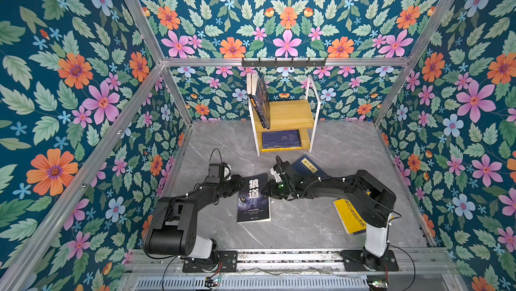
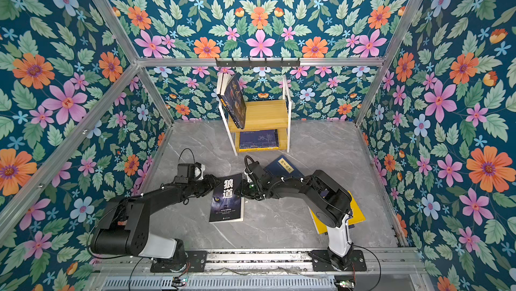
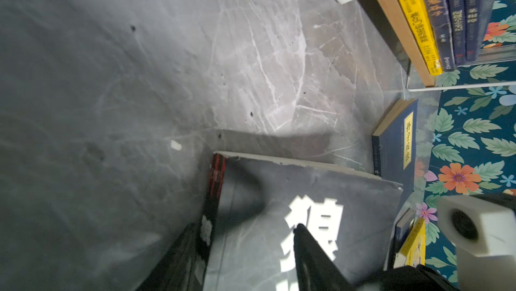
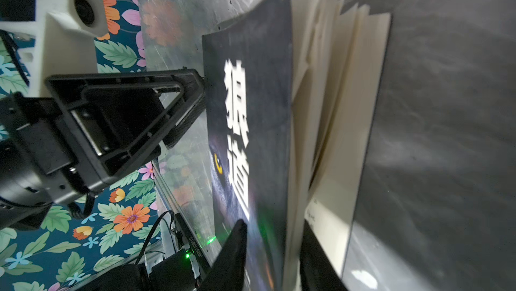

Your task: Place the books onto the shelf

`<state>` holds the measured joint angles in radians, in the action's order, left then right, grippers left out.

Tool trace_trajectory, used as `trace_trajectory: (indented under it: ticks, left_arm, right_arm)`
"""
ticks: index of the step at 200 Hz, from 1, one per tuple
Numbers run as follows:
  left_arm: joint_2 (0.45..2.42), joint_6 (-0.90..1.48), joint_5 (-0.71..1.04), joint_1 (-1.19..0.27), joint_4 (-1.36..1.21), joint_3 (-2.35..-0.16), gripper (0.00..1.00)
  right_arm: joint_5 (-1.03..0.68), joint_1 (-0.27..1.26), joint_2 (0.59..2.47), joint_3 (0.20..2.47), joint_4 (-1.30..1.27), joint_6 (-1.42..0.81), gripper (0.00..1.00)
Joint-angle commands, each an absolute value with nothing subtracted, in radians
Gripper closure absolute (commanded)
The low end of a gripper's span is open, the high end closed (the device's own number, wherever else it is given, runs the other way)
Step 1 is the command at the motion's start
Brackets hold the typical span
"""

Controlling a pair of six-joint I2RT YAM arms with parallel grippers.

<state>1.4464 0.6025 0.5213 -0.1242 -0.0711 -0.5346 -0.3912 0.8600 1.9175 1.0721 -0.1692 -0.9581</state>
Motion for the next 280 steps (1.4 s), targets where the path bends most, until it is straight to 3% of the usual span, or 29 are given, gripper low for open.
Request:
trace_trajectory:
  ticks: [1,52,101,180,256,280]
  left_arm:
    - [1.447,0.602,0.536,-0.123,-0.011,-0.549,0.43]
    - [1.417,0.600,0.546,-0.119,-0.023,-0.546,0.27]
    - [1.420,0.620,0.604,-0.117,-0.091,-0.529,0.18]
    - [1.376,0.776,0.814,-0.118,-0.357,-0.485,0.20]
    - [1.375,0.781,0.885,-0.133,-0.394,-0.504,0.21]
    - [1.387,0.787,0.885,-0.150,-0.405,-0.506,0.30]
  right_arm:
    - [-0.412,0.856,1.903,1.072,-0.212,-0.955,0.73]
    - [-0.450,0.820,1.870,1.021,-0.274,-0.966,0.96]
    - [-0.537,0.785,1.837,0.995,-0.379,-0.987,1.00]
    - [-0.671,0.699,1.761,0.896,-0.585,-1.046,1.00]
    - [-0.730,0.641,1.668,0.864,-0.590,-1.047,1.00]
    - [-0.727,0.641,1.674,0.868,-0.586,-1.040,1.00]
